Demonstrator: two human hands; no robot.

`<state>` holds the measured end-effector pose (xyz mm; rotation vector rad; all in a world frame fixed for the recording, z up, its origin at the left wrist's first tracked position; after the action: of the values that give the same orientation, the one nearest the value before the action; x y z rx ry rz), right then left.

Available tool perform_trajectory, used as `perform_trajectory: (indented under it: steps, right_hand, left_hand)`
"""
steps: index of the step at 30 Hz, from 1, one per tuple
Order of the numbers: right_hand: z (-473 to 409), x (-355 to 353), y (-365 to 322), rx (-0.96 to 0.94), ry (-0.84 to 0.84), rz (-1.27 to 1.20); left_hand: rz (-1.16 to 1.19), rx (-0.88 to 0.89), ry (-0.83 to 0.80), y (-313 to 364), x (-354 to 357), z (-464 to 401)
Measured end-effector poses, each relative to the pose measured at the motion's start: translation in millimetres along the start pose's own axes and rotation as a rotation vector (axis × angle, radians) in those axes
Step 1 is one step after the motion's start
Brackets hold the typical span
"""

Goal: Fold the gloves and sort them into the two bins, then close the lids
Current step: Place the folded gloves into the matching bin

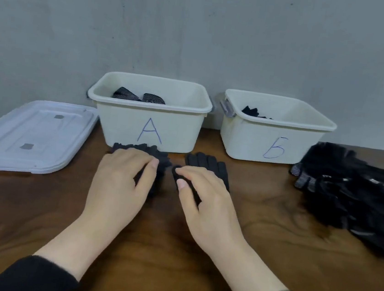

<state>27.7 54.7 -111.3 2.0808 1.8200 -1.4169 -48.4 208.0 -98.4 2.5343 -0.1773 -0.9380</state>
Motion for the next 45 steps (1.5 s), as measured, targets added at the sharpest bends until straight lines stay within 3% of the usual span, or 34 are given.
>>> perform_trajectory:
  steps: [5,13,15,17,21,28,33,40,45]
  right_hand:
    - [29.6,-70.4,69.2,0.069,0.095,0.119]
    - [65.4,-157.9,142.7,0.163,0.275,0.392]
    - [68.7,-176.9,162.7,0.256,0.32,0.513]
    - [73.1,-185.8,188.0,0.415,0.254,0.545]
    - [80.5,-195.5,216.9,0.622,0.199,0.465]
    - [79.4,-207.8,177.2,0.593,0.54,-0.155]
    - [71.5,-176.4,171.5,0.683,0.416,-0.508]
    - [69.5,-156.4,173.8,0.778,0.334,-0.626]
    - [73.4,-150.0,173.8,0.818,0.295,-0.745]
  left_hand:
    - [0.195,0.19,-0.153,106.0,64.3,23.4]
    - [0.222,0.088,-0.544,180.5,171.5,32.6]
    - [0.208,0.095,-0.606,186.4,184.5,33.7]
    - [0.237,0.064,-0.63,184.8,188.8,33.5]
    - [0.308,0.007,-0.625,174.9,183.1,32.3]
    - [0.608,-0.183,-0.409,167.9,162.8,20.0]
    - [0.748,-0.294,-0.544,168.1,172.5,21.0]
    - [0.805,-0.31,-0.662,171.2,177.4,26.5]
    - [0.854,-0.462,-0.561,160.1,175.8,26.8]
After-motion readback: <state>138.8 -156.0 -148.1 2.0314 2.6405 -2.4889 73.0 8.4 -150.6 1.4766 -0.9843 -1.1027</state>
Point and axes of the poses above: each hand's wrist, its own z-axis away from the middle knuckle, its own x-axis out of the palm, y = z × x, the point moved 7 cm from there along -z, towards the middle knuckle
